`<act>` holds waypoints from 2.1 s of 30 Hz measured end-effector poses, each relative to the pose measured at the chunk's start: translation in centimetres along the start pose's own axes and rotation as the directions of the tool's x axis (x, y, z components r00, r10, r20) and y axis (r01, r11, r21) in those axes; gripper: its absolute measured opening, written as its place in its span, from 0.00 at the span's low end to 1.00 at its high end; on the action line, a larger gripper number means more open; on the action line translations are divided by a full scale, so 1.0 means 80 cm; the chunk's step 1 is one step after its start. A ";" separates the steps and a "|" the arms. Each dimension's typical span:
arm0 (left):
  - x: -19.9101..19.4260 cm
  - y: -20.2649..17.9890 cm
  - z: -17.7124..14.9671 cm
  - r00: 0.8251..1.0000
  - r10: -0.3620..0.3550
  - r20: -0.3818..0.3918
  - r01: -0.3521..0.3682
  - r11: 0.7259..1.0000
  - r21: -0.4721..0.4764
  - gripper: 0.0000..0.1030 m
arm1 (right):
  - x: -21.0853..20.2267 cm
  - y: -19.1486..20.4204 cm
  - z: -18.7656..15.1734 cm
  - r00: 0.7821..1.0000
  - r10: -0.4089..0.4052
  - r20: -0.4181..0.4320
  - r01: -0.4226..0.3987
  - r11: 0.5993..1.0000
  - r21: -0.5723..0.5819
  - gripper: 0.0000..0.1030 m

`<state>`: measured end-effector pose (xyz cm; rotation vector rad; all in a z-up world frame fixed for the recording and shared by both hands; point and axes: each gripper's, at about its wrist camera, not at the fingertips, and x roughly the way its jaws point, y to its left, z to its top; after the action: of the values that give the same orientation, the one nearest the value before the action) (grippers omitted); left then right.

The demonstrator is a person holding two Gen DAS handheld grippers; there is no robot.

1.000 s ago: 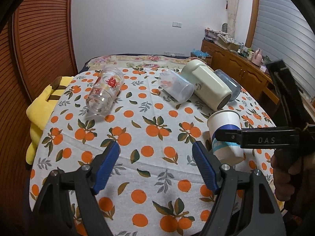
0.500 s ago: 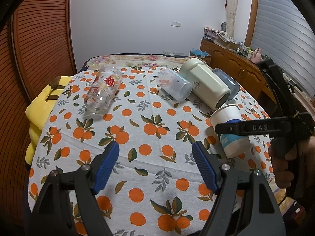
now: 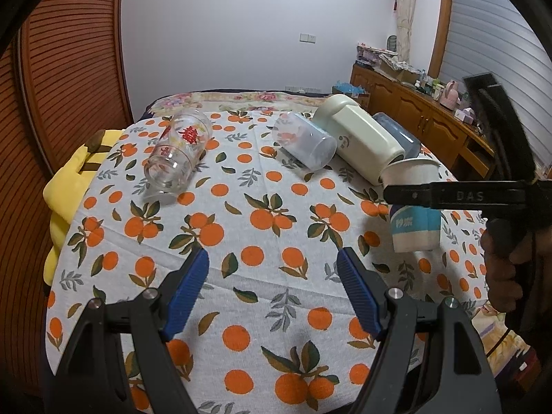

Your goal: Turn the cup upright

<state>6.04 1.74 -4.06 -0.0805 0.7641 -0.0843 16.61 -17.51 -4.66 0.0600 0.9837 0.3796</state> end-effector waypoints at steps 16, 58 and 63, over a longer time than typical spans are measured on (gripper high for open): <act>0.003 0.005 -0.003 1.000 0.005 -0.002 -0.005 1.000 -0.015 0.74 | -0.007 0.042 -0.026 0.989 -0.073 0.125 0.101 0.967 -0.233 0.63; -0.079 -0.036 0.017 0.957 0.130 0.261 -0.142 0.989 0.028 0.76 | -0.111 0.044 -0.079 0.942 -0.010 0.335 0.067 0.985 -0.159 0.87; -0.089 -0.047 0.015 0.959 0.103 0.264 -0.117 0.992 0.039 0.77 | -0.136 0.039 -0.090 0.913 -0.047 0.405 0.109 0.985 -0.130 0.91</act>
<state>1.57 -1.20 2.08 0.0035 0.5002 0.0121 4.48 -19.17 0.72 -0.0382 0.5469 0.3493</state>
